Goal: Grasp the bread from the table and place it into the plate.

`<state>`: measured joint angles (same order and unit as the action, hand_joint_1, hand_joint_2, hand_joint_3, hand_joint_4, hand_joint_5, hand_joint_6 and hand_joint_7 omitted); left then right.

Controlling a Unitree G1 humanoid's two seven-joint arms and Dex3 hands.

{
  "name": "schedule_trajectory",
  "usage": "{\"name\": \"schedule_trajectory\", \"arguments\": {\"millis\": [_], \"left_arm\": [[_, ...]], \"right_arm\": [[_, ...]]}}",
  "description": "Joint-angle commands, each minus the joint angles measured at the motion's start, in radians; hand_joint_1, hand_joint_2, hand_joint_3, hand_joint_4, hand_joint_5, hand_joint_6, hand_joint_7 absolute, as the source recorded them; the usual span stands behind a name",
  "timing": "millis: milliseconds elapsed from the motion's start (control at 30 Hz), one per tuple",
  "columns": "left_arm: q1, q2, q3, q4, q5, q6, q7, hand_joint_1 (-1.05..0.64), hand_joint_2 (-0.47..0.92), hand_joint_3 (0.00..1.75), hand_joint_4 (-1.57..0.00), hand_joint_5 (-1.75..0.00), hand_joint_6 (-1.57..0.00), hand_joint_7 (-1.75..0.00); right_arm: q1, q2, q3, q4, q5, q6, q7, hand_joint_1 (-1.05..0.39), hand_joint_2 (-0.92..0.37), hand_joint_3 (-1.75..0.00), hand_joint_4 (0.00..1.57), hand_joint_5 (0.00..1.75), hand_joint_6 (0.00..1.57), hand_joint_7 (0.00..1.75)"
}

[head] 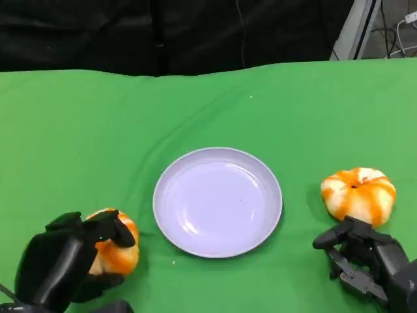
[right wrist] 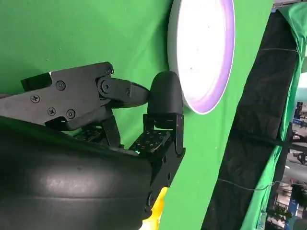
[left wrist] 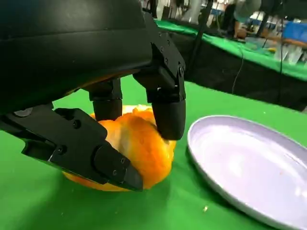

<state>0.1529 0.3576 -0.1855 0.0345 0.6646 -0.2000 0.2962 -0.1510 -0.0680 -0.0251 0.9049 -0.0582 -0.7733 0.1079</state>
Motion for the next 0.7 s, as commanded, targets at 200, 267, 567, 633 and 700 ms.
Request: {"name": "schedule_trajectory", "arguments": {"millis": [200, 267, 567, 633, 700], "left_arm": [[0.019, -0.006, 0.038, -0.053, 0.001, -0.032, 0.043, 0.02, 0.92, 0.11, -0.77, -1.66, -0.87, -1.11], [0.023, -0.009, 0.043, -0.065, -0.006, -0.040, 0.043, 0.00, 0.92, 0.15, -0.78, -1.64, -0.88, -1.10], [0.035, -0.024, 0.064, -0.102, -0.010, -0.095, 0.061, 0.00, 0.74, 0.57, -0.81, -1.56, -0.90, -1.08], [0.036, -0.024, 0.067, -0.105, -0.007, -0.114, 0.069, -0.01, 0.68, 0.67, -0.82, -1.55, -0.90, -1.08], [0.036, -0.023, 0.070, -0.106, -0.003, -0.136, 0.079, -0.01, 0.66, 0.73, -0.83, -1.54, -0.91, -1.08]], "right_arm": [[0.006, -0.008, -0.001, 0.012, 0.004, 0.004, 0.000, -0.11, -0.92, -0.48, 0.67, 1.74, 0.73, 1.18], [0.004, -0.007, -0.001, 0.015, 0.003, 0.004, -0.001, -0.11, -0.92, -0.48, 0.66, 1.73, 0.73, 1.17], [-0.001, -0.004, 0.000, 0.021, 0.003, 0.001, -0.003, -0.11, -0.92, -0.48, 0.66, 1.73, 0.74, 1.17], [-0.001, -0.003, -0.001, 0.020, 0.004, 0.004, -0.002, -0.11, -0.92, -0.48, 0.65, 1.73, 0.74, 1.17], [0.000, -0.003, -0.001, 0.018, 0.006, 0.009, -0.001, -0.11, -0.92, -0.48, 0.65, 1.72, 0.73, 1.17]]}}
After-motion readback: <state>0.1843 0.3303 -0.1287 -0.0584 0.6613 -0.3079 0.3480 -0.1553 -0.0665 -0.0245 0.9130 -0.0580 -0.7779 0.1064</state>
